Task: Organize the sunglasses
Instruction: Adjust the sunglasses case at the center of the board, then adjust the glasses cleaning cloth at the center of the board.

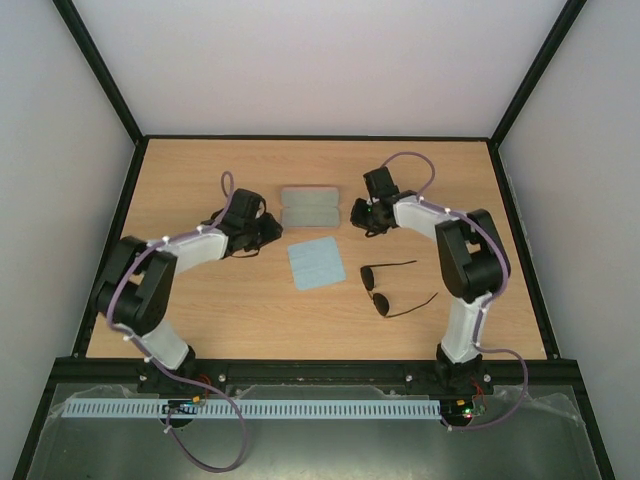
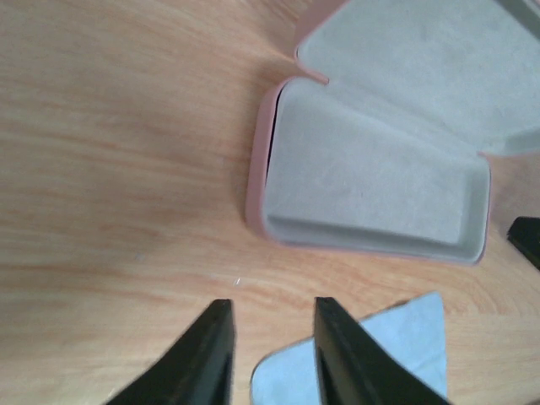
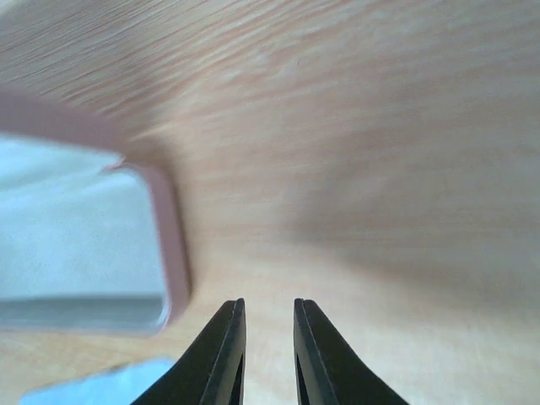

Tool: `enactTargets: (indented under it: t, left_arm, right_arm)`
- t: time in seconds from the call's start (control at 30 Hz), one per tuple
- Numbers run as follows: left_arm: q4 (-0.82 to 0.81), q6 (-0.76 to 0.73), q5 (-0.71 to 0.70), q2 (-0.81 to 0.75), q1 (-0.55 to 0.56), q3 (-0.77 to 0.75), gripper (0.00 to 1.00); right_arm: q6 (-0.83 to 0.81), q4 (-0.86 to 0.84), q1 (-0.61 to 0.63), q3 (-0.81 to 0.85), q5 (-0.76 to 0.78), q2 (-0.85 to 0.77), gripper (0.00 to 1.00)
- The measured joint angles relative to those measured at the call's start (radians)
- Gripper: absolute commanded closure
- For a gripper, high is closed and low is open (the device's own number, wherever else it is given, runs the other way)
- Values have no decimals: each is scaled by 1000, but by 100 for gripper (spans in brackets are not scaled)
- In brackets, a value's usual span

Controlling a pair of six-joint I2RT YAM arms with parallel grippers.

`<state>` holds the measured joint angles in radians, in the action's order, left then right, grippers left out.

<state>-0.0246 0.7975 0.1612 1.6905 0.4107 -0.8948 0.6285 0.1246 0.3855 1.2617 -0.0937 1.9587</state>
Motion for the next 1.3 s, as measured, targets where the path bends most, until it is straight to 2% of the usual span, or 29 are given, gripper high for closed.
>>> enactTargets:
  t: [0.17,0.23,0.37,0.5,0.73,1.0,1.3]
  left_arm:
    - [75,3,23,-174,21,43,30]
    - [117,2,32,-253,50,43,26]
    - [206,-5,57,-387,103,45,25]
    - [269,-1,85,-505,120,91,27]
    - [337,27,101,-652,126,224,29]
    - [344,42,102,-669,128,269,30]
    - [344,42,102,-678,128,274,30]
  right_arm:
    - [-2,21,61,-110,-5,-219,70]
    - [1,21,115,-132,-10,-302,68]
    - [20,39,246,-193,-24,-453,69]
    - [54,77,342,-260,-23,-519,75]
    - [113,123,392,-396,32,-522,76]
    - [144,117,392,-425,100,-401,82]
    - [145,117,392,-422,187,-346,82]
